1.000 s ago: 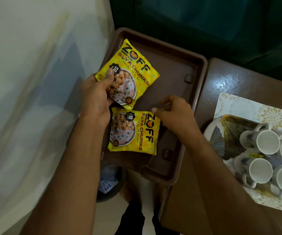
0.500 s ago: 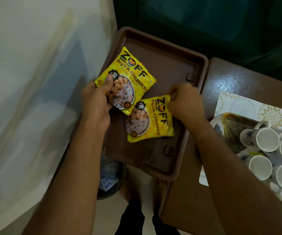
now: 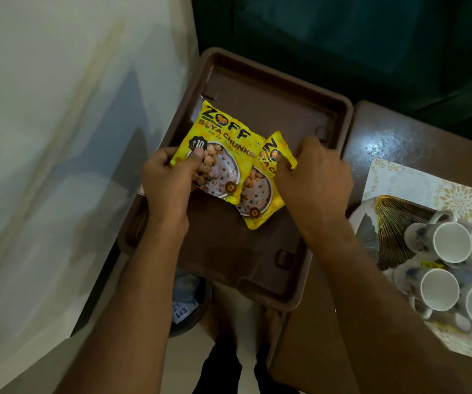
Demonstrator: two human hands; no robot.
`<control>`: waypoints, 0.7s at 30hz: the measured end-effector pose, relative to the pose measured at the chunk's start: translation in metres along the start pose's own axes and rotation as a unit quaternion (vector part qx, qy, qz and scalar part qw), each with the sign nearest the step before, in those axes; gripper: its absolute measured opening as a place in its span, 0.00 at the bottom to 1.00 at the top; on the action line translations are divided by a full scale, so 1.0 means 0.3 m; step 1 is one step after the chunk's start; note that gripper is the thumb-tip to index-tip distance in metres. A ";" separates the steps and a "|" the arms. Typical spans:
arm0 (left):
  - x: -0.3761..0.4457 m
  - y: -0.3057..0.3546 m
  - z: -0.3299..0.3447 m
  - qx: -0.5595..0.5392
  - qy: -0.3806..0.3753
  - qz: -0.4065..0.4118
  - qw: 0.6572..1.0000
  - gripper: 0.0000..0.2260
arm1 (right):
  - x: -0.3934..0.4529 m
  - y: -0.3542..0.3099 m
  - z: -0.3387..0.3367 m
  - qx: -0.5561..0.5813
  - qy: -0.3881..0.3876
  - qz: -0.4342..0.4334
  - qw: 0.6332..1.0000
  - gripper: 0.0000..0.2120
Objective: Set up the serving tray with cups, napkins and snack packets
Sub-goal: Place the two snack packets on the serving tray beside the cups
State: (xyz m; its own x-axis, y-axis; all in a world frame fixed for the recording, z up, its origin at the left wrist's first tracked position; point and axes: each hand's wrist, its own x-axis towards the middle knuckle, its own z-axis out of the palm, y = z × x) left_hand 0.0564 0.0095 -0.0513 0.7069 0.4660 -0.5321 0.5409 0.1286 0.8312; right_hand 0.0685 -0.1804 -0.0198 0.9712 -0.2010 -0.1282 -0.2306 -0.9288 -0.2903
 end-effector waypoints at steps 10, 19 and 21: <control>-0.015 -0.003 0.000 0.120 -0.014 0.018 0.992 0.12 | -0.081 0.018 0.083 0.047 -0.074 0.065 0.994 0.31; -0.056 -0.011 0.012 0.286 0.016 0.049 0.957 0.03 | -0.029 0.045 0.079 0.132 0.000 0.056 0.990 0.26; -0.075 -0.016 0.027 0.362 0.034 0.097 0.927 0.14 | -0.033 0.041 0.089 0.132 -0.004 0.052 0.990 0.29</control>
State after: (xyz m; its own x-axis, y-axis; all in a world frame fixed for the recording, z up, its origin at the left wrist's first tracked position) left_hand 0.0416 -0.0088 -0.0447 0.8055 0.4768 -0.3520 0.5883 -0.5720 0.5716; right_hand 0.0545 -0.1817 -0.0474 0.9411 -0.2872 -0.1782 -0.3379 -0.7887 -0.5135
